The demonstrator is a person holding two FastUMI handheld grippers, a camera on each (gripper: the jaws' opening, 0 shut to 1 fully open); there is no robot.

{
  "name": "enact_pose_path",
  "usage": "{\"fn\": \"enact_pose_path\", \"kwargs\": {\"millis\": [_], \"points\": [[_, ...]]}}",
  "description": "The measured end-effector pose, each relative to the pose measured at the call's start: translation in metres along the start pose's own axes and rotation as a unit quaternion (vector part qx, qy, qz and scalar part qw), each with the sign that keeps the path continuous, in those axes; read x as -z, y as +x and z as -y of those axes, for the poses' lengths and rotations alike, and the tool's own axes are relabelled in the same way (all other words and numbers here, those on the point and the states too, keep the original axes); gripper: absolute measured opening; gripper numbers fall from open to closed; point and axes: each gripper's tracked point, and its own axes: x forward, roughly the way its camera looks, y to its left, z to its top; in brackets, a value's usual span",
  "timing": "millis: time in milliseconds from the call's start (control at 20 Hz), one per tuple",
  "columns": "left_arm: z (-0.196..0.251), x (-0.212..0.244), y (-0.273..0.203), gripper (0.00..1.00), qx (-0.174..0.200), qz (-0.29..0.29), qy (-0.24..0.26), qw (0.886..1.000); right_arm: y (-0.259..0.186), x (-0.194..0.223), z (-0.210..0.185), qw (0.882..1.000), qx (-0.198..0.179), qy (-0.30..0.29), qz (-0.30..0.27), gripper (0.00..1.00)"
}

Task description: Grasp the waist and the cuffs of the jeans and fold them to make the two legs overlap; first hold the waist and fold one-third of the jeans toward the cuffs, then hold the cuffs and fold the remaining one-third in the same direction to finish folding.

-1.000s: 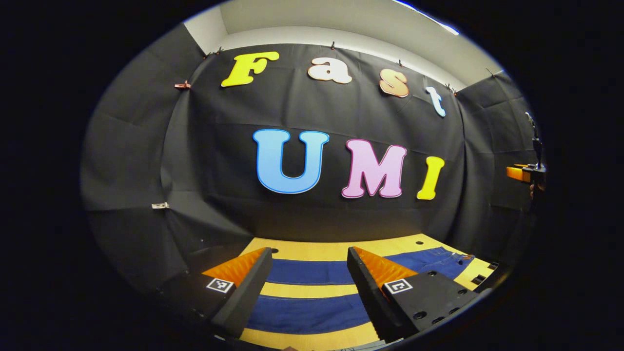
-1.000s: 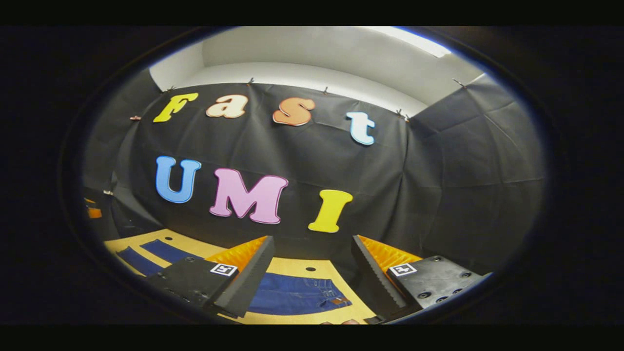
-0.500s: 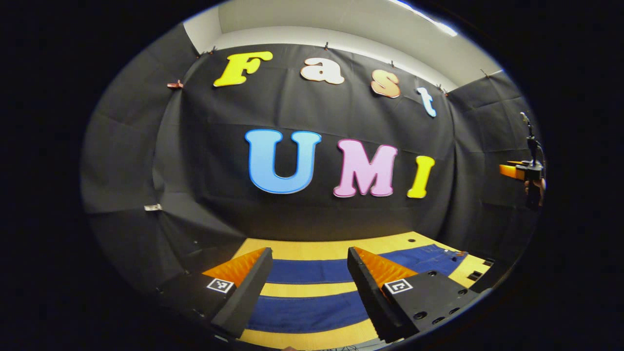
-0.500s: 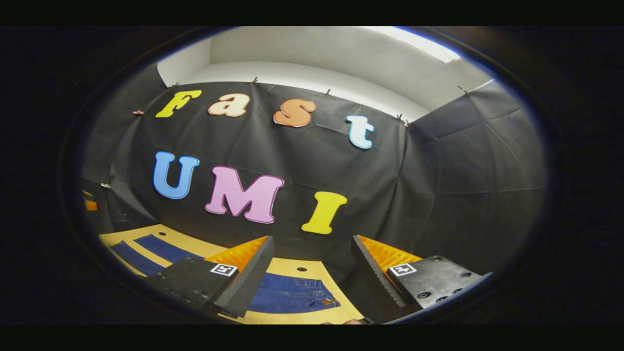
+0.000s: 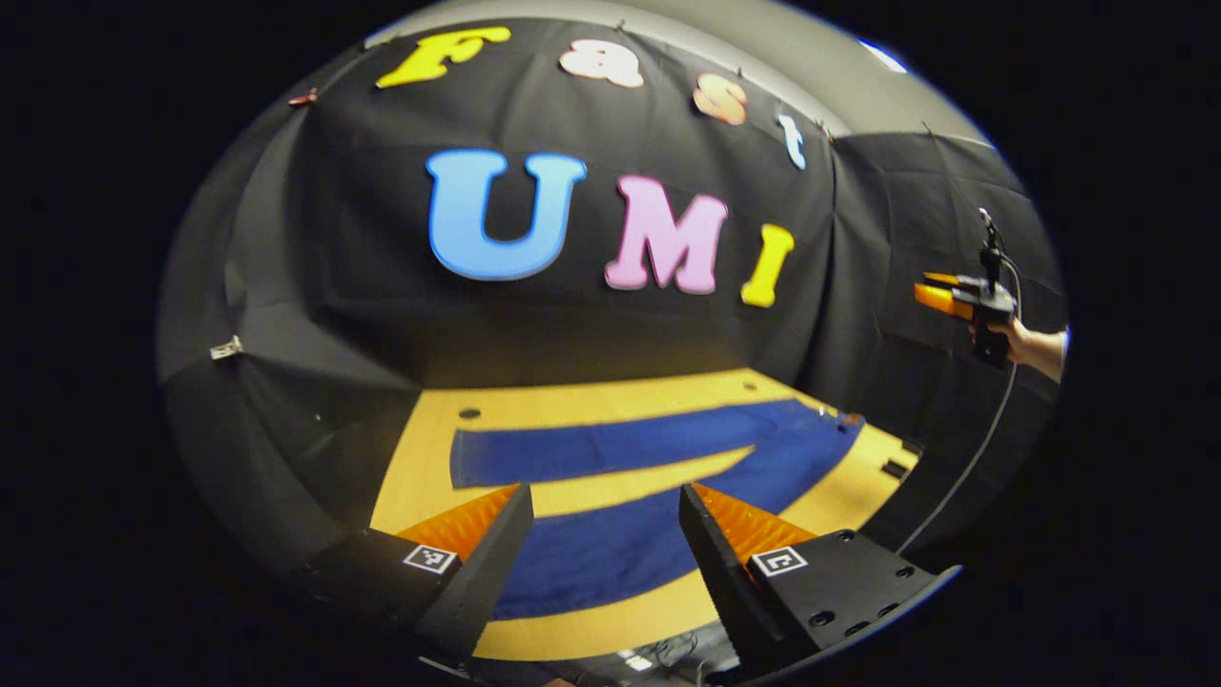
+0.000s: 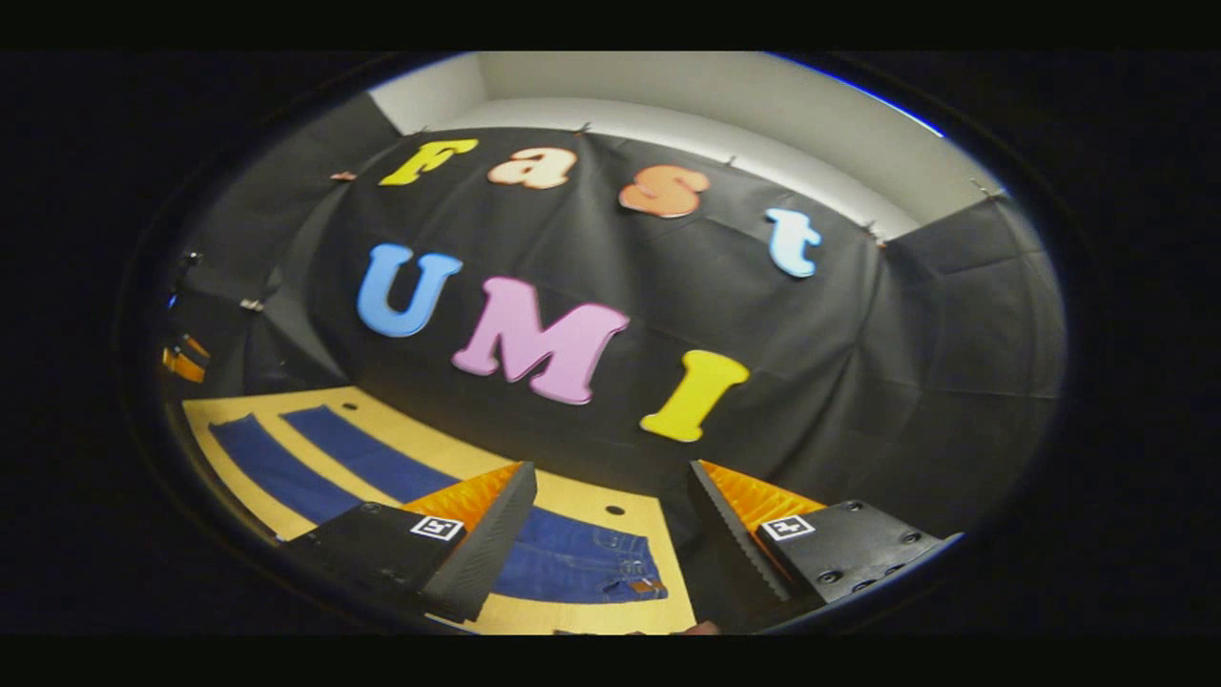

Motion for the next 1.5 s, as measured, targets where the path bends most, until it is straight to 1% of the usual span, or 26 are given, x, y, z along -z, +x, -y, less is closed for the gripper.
{"fn": "enact_pose_path", "kwargs": {"millis": [50,100,150,250,300,400,500,550,650,700,750,800,850,900,950,1000,1100,1150,1200,1250,1300,1350,1400,1500], "points": [[0.0,0.016,0.006,0.96,0.017,-0.023,0.018,0.999,0.009,0.019,-0.008,1.0,-0.024,-0.002,-0.018,0.97],[-0.002,0.029,0.012,0.96,0.032,-0.051,0.035,0.998,0.019,0.036,-0.013,0.998,-0.043,-0.005,-0.034,0.96],[-0.007,0.044,0.018,0.96,0.044,-0.084,0.051,0.994,0.03,0.054,-0.013,0.997,-0.058,-0.01,-0.051,0.97],[-0.007,0.071,0.029,0.96,0.074,-0.144,0.086,0.983,0.053,0.09,-0.016,0.992,-0.09,-0.031,-0.088,0.97],[-0.006,0.086,0.035,0.96,0.093,-0.18,0.108,0.973,0.064,0.109,-0.018,0.987,-0.109,-0.043,-0.107,0.97],[-0.009,0.117,0.042,0.96,0.115,-0.243,0.149,0.951,0.084,0.153,-0.027,0.975,-0.155,-0.052,-0.151,0.97],[-0.01,0.14,0.048,0.97,0.146,-0.296,0.177,0.927,0.1,0.203,-0.033,0.954,-0.202,-0.066,-0.211,0.97],[-0.013,0.15,0.05,0.97,0.155,-0.321,0.196,0.914,0.101,0.229,-0.036,0.94,-0.225,-0.076,-0.245,0.97],[-0.02,0.17,0.05,0.98,0.172,-0.373,0.231,0.882,0.094,0.269,-0.043,0.904,-0.282,-0.094,-0.307,0.97],[-0.021,0.177,0.05,0.98,0.182,-0.394,0.241,0.868,0.092,0.289,-0.042,0.884,-0.307,-0.109,-0.334,0.96],[-0.023,0.187,0.048,0.98,0.194,-0.416,0.25,0.853,0.086,0.306,-0.042,0.861,-0.333,-0.117,-0.366,0.98],[-0.023,0.193,0.05,0.98,0.201,-0.43,0.259,0.841,0.078,0.339,-0.04,0.824,-0.36,-0.134,-0.416,0.98],[-0.021,0.199,0.048,0.98,0.203,-0.438,0.256,0.837,0.077,0.353,-0.036,0.804,-0.373,-0.153,-0.438,0.97],[-0.019,0.198,0.052,0.97,0.203,-0.437,0.248,0.84,0.08,0.367,-0.034,0.787,-0.384,-0.173,-0.451,0.97],[-0.024,0.198,0.051,0.98,0.193,-0.443,0.239,0.842,0.08,0.378,-0.035,0.772,-0.394,-0.186,-0.464,0.97],[-0.026,0.195,0.052,0.95,0.182,-0.452,0.228,0.843,0.08,0.393,-0.035,0.757,-0.402,-0.192,-0.478,0.97],[-0.023,0.191,0.057,0.94,0.167,-0.454,0.206,0.851,0.079,0.414,-0.036,0.731,-0.408,-0.195,-0.51,0.97],[-0.021,0.188,0.059,0.92,0.159,-0.455,0.204,0.852,0.073,0.422,-0.036,0.715,-0.408,-0.186,-0.536,0.96],[-0.026,0.188,0.059,0.89,0.155,-0.459,0.2,0.852,0.072,0.426,-0.04,0.706,-0.412,-0.177,-0.548,0.96],[-0.03,0.19,0.061,0.81,0.153,-0.462,0.2,0.85,0.075,0.426,-0.041,0.705,-0.41,-0.177,-0.55,0.94],[-0.03,0.19,0.062,0.75,0.152,-0.466,0.2,0.849,0.07,0.424,-0.039,0.7,-0.413,-0.175,-0.556,0.94],[-0.03,0.19,0.061,0.74,0.154,-0.467,0.202,0.847,0.066,0.423,-0.04,0.697,-0.42,-0.17,-0.556,0.93],[-0.029,0.189,0.062,0.72,0.157,-0.465,0.206,0.846,0.068,0.426,-0.039,0.702,-0.42,-0.177,-0.547,0.9],[-0.028,0.189,0.063,0.71,0.158,-0.46,0.205,0.849,0.069,0.43,-0.039,0.701,-0.419,-0.207,-0.539,0.91]]}}
